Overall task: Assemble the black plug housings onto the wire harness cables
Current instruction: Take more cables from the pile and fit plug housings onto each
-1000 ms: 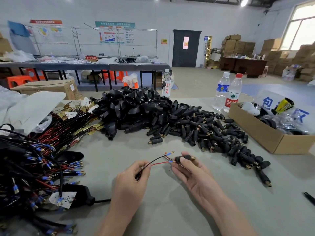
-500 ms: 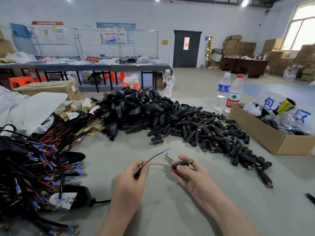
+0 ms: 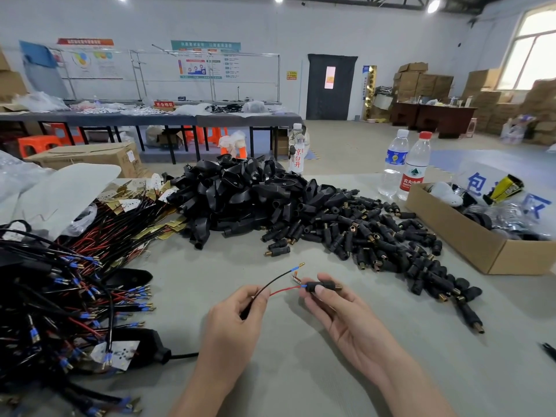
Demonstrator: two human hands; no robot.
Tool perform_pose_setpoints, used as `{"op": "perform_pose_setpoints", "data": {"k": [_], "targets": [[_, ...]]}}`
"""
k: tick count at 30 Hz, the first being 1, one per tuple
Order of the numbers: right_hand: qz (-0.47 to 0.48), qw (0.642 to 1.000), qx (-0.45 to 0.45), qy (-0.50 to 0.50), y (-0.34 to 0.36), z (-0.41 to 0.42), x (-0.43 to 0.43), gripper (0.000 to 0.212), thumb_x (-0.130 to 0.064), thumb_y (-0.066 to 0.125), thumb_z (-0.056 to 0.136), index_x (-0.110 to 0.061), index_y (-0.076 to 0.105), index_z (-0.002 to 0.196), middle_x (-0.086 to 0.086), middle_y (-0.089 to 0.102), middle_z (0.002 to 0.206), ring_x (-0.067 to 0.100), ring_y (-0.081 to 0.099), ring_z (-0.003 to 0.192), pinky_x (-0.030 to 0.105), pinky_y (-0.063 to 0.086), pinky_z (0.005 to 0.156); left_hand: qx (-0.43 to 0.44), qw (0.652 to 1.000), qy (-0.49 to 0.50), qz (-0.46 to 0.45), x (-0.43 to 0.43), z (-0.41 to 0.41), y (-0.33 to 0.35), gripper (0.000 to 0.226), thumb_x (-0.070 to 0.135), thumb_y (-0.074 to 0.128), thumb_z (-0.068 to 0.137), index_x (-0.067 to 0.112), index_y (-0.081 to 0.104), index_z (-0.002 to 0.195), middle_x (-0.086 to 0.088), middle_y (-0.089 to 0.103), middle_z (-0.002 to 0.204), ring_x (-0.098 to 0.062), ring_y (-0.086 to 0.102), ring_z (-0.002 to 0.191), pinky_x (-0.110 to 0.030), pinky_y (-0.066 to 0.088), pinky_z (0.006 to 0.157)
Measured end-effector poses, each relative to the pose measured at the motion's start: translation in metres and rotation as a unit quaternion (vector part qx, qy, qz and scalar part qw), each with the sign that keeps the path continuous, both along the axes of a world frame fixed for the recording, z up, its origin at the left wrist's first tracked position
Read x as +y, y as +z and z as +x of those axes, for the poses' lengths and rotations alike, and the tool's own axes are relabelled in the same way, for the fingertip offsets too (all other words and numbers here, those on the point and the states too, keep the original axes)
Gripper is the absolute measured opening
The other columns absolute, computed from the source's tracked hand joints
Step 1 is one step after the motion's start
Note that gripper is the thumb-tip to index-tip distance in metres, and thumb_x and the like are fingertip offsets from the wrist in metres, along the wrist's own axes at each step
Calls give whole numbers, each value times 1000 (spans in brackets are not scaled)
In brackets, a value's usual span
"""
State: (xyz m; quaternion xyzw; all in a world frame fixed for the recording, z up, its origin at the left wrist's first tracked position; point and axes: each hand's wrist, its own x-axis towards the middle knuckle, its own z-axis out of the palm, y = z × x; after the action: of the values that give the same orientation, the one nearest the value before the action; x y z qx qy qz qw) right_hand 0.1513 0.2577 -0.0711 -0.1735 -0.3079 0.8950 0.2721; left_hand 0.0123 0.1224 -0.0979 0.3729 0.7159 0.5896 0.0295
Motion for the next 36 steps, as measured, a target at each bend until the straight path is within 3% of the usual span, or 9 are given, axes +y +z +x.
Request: {"op": "perform_pose_setpoints", "data": {"k": [4,10,16,23,28,32,36], "targets": [[-11,1000,3,3,-1,1,1,44,5,68,76,-3,59,118,26,68,119,34,71,100,33,61,74,-7,1000,-26,-6,-1,1,2,16,42,59,95,28,69,95,-10,57,62,-11,41,55,-37,37,51],[32,999,-31,0,0,2,0,47,-4,73,73,-14,64,118,16,71,116,29,73,93,35,60,71,-2,1000,-24,-7,-1,3,5,15,41,56,95,34,69,91,10,38,51,-8,32,48,-26,25,46],[25,999,-21,-10,1,1,-1,40,-8,77,72,-14,71,111,16,73,106,27,73,86,34,60,71,0,999,-35,9,-3,5,7,30,57,46,91,37,69,90,8,37,48,-7,31,46,-19,27,44],[42,998,-23,-30,-4,0,0,39,-11,76,76,-10,69,114,20,72,109,27,72,87,32,60,75,14,999,-43,-1,-3,3,4,31,57,47,96,35,67,93,9,39,48,-8,34,47,-24,30,46],[64,998,-13,16,-4,-4,-6,40,-11,77,75,-10,70,114,22,70,116,28,73,92,31,60,76,20,999,-48,0,-3,3,5,39,64,42,88,34,67,91,9,43,49,-6,38,47,-23,33,47],[117,990,-50,68,-6,-10,-18,30,-28,68,85,-12,74,110,20,70,117,30,72,95,32,59,77,23,998,-52,-3,-3,4,6,36,62,43,90,35,67,92,9,46,50,-6,40,48,-24,36,50],[136,984,-98,56,-7,-15,-24,43,-41,56,87,-8,74,108,20,72,113,34,72,96,32,59,74,27,998,-55,-4,-3,4,6,35,61,43,92,32,62,93,10,48,53,-6,42,50,-26,37,52]]}}
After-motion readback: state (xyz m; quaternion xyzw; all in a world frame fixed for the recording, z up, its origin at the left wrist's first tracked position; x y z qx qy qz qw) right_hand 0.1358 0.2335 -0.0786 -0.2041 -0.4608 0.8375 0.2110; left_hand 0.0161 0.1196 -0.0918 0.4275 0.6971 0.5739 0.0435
